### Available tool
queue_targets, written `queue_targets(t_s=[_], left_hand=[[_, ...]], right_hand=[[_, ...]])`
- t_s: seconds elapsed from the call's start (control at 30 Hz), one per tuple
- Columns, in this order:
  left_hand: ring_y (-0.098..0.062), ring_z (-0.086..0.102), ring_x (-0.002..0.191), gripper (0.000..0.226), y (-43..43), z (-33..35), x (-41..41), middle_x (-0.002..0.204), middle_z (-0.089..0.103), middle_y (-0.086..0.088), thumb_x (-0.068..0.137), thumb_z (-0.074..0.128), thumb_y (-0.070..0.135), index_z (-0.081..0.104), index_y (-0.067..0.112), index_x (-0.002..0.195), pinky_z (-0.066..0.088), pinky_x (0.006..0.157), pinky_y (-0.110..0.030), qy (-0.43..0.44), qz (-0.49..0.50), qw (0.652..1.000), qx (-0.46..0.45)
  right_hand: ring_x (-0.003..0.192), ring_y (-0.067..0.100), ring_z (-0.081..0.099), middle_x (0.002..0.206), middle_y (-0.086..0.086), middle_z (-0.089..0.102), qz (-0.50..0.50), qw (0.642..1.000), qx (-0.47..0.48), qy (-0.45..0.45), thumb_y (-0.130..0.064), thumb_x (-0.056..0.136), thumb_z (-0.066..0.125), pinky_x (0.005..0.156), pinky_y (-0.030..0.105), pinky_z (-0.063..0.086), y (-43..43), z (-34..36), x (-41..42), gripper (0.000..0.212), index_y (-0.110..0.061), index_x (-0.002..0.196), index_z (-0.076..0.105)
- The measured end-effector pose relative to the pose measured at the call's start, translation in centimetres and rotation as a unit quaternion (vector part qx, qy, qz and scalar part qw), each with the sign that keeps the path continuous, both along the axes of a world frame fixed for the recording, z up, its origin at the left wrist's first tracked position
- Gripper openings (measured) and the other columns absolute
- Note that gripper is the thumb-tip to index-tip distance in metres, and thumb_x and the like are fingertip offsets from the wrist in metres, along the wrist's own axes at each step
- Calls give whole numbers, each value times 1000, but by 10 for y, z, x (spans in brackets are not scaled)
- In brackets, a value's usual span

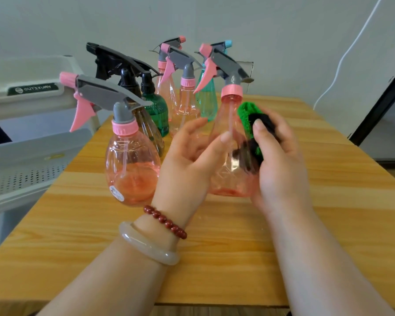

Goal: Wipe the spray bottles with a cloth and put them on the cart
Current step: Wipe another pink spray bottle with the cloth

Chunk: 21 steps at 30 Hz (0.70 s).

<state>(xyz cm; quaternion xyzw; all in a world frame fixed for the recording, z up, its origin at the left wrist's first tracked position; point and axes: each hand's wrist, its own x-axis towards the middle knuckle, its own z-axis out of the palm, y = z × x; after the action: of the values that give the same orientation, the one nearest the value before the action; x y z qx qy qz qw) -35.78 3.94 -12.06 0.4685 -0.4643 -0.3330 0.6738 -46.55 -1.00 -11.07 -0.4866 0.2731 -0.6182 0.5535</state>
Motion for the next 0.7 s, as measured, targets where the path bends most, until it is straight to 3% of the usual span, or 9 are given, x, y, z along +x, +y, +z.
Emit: queue_targets(t_s=[0.07,0.17,0.27,0.33,0.43,0.47,0.5,0.63,0.7], left_hand=[[-3,71,92,43,-1,-2,2,96,74,22,75,64,51,68,35,115,60,79,-27,-15,37,999,6],[-1,67,108,34,-4,-3,4,113,71,21,88,68,49,68,37,120,55,96,-38,-4,-6,999,41],[-1,62,118,55,-4,-4,2,126,66,16,83,69,48,57,34,135,54,96,-33,13,-48,998,40],[-2,63,116,53,-3,-2,3,125,68,11,93,67,30,50,26,144,55,93,-28,48,-41,998,11],[-19,66,115,49,-3,-1,5,125,69,1,95,63,23,52,21,142,54,94,-51,61,-54,997,1],[-21,67,113,49,-4,-2,4,124,70,0,92,64,24,55,22,140,54,92,-51,46,-64,997,3],[-18,68,110,47,-3,-2,3,121,71,1,90,65,23,58,24,136,56,90,-46,30,-72,997,7],[0,65,110,43,-1,-7,-5,113,72,14,88,68,20,62,32,129,55,90,-22,-15,-109,994,15],[1,67,104,40,-2,-6,-5,109,72,15,93,66,14,62,27,130,56,84,-18,-1,-88,996,10]], right_hand=[[105,20,69,109,-2,73,-57,997,-30,43,-17,92,61,92,47,56,-1,-3,2,21,-33,101,72],[111,17,65,116,-5,70,-108,985,-75,109,-29,87,61,97,50,52,0,-7,6,23,-40,106,68],[113,10,63,119,-7,68,-77,980,-122,136,-25,88,60,91,32,53,1,-8,7,25,-40,107,66],[120,11,59,125,-3,66,-32,982,-149,113,-18,87,63,96,30,50,4,-8,7,26,-37,102,70],[116,8,58,124,7,57,-64,971,-195,125,-13,84,68,95,24,48,6,-6,7,26,-35,96,72],[111,5,59,121,10,55,-96,967,-197,130,-14,83,69,92,19,47,4,-4,5,25,-35,96,71],[108,5,61,120,11,56,-124,966,-189,124,-16,82,70,91,20,48,0,-3,2,24,-36,95,72],[112,20,65,120,7,66,-151,983,-97,48,-24,80,72,99,49,51,-14,0,-11,23,-42,93,77],[113,21,64,119,5,67,-141,981,-110,79,-26,81,72,99,50,50,-12,-3,-7,22,-42,95,76]])
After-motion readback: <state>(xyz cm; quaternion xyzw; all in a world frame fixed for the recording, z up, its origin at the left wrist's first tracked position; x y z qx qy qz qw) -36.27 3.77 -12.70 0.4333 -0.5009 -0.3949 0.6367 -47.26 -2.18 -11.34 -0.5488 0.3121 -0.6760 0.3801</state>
